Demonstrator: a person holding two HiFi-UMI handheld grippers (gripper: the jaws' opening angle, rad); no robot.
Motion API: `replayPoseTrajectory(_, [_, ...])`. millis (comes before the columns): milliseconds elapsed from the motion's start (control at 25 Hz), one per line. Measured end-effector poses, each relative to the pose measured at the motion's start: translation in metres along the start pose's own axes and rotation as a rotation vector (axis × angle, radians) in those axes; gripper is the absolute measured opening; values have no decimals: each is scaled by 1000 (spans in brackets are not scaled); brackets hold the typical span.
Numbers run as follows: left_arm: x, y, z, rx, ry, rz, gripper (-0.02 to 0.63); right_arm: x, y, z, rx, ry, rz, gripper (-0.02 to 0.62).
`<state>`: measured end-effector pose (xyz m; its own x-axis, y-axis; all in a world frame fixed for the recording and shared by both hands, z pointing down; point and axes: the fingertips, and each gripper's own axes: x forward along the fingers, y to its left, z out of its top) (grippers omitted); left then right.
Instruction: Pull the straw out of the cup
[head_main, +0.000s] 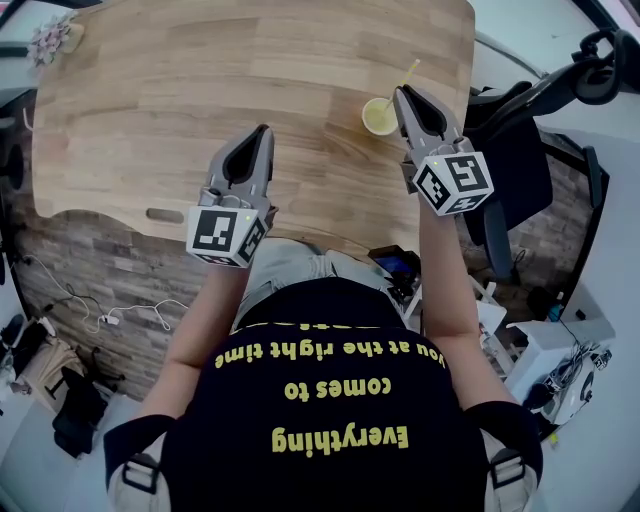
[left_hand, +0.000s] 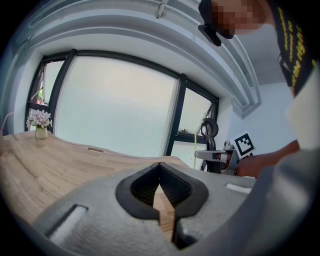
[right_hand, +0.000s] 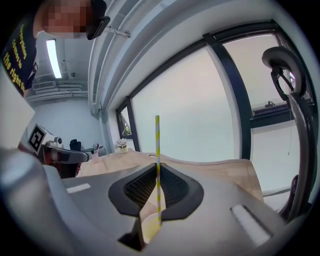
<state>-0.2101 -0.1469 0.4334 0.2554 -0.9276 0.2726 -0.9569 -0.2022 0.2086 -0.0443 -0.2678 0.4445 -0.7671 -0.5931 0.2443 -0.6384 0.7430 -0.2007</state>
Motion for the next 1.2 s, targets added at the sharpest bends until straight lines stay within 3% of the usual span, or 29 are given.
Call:
replayPoseTrajectory(720, [-16,-31,19,24,-72,27,0,-59,17,81,-58,-266,42,31])
replayPoseTrajectory(1200, [-14,-56,26,41,-94,-2,0,-97,10,96,-75,-310,14,31])
